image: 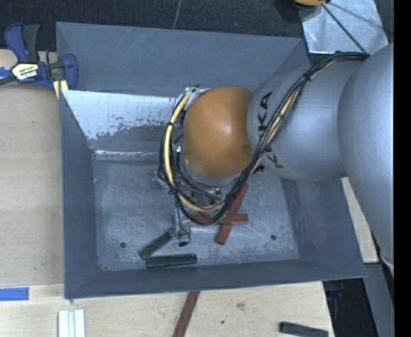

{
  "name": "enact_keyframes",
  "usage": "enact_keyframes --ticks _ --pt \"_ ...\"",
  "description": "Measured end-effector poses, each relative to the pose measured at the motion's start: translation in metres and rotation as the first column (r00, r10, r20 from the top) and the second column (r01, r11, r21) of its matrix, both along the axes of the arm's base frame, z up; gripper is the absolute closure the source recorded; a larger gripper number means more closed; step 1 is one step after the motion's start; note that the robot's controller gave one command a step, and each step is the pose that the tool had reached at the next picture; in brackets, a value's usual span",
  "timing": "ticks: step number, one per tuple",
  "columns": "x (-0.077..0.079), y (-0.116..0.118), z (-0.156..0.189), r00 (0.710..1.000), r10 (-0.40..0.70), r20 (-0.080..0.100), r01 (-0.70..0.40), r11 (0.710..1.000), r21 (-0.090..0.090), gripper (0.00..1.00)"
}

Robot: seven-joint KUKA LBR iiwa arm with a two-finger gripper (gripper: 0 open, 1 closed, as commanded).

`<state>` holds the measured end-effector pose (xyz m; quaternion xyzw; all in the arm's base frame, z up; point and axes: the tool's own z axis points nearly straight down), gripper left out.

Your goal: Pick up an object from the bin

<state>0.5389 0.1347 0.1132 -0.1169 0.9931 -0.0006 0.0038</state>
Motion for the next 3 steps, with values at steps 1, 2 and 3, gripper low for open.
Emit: enact_keyframes --ticks 1,2,3 --pt "-0.015 -0.038 -0.026 0.999 0.045 -0.007 -0.045 0.999 0.003 0.00" --pt "-0.032 0.021 -0.042 0.943 0.334 -0.004 -0.334 0.943 0.002 1.00" --pt "-0.032 0.021 -0.042 0.943 0.333 -0.005 -0.333 0.943 0.002 1.00"
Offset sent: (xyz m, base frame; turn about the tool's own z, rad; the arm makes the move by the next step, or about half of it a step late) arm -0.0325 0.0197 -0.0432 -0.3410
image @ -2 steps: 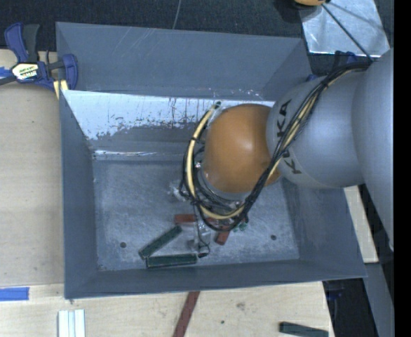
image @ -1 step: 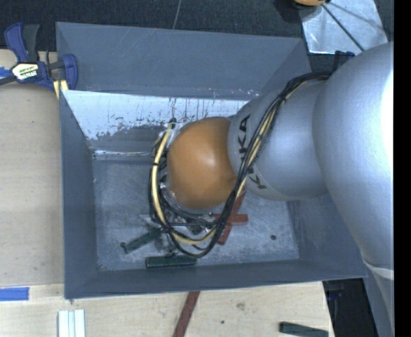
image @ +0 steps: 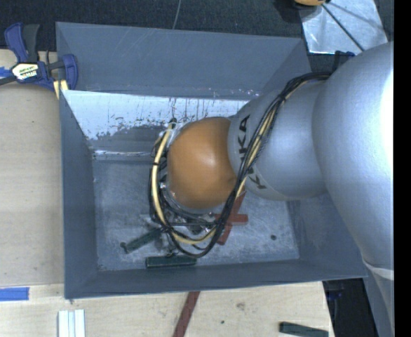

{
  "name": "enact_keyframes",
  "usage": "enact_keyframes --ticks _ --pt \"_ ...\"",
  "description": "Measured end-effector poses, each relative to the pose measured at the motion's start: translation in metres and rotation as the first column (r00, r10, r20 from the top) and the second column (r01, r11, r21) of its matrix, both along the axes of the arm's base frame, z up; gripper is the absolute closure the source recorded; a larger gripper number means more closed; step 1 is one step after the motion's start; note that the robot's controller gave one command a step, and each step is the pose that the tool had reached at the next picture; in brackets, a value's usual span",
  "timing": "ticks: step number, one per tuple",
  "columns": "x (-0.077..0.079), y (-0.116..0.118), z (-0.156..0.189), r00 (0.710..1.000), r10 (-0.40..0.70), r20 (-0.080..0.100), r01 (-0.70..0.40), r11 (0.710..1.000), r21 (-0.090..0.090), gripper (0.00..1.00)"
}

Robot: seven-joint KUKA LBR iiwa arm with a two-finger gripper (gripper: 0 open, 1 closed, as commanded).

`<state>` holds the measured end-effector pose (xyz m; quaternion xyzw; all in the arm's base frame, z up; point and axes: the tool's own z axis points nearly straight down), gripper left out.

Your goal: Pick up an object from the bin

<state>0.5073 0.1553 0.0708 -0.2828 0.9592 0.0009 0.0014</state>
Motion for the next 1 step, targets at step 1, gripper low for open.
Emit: enact_keyframes --ticks 1 --pt "0.0031 -0.0152 0.1938 0.999 -0.046 0.009 0.046 0.999 0.001 1.00"
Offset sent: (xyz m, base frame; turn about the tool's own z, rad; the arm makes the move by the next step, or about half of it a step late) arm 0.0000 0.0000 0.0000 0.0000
